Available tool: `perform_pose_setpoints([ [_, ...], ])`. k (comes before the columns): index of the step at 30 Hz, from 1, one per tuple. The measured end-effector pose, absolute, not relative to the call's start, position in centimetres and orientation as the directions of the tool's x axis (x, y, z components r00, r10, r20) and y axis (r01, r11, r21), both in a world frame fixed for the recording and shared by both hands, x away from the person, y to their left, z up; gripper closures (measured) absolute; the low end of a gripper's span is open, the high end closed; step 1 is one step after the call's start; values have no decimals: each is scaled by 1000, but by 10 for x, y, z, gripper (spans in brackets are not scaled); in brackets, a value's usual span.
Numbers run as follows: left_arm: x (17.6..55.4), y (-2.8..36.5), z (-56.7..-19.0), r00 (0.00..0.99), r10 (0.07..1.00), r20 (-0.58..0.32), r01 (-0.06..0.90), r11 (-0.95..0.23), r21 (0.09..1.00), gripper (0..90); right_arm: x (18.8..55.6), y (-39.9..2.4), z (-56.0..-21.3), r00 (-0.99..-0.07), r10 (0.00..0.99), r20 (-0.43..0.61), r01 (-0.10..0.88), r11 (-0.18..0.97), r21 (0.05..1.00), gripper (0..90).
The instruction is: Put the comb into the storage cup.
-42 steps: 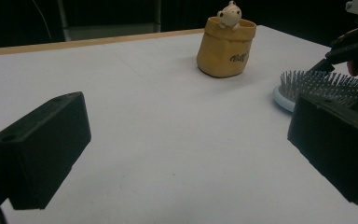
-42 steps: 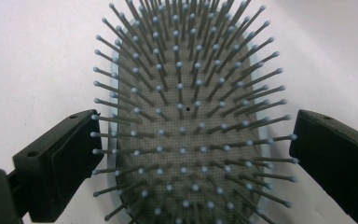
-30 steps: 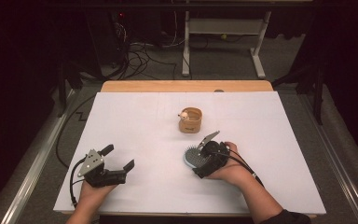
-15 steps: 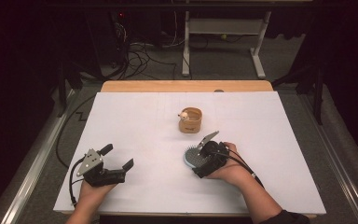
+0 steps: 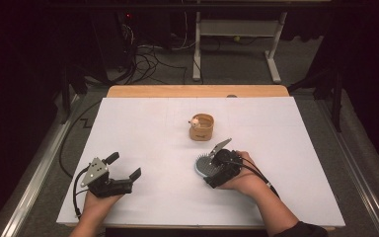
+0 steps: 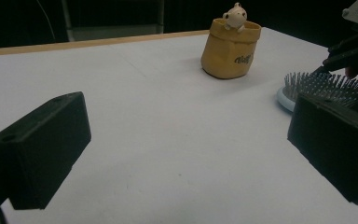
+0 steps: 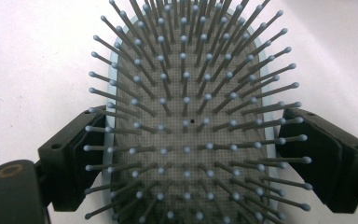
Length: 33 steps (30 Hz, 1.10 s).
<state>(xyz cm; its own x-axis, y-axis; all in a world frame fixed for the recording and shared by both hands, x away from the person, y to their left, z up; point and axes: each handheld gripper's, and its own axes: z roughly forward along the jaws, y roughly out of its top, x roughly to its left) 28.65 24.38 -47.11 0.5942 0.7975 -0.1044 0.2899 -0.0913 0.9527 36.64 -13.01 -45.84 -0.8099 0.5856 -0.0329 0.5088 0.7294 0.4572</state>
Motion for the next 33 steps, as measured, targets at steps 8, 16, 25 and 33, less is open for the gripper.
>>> perform_pose_setpoints([
  [8, 287, 243, -471, 595, 797, -102, 290, -95, 952, 1, 366, -130, -457, -821, 570, -33, 495, 740, 455, 181],
  [16, 286, 243, -472, 596, 796, -102, 293, -98, 951, 3, 366, -129, -456, -820, 571, -31, 499, 740, 451, 203],
  [25, 287, 243, -472, 596, 797, -102, 293, -97, 951, 4, 366, -127, -455, -816, 577, -33, 507, 742, 439, 207],
  [33, 286, 243, -472, 596, 796, -103, 293, -96, 951, 4, 368, -127, -453, -810, 586, -28, 518, 736, 435, 208],
])
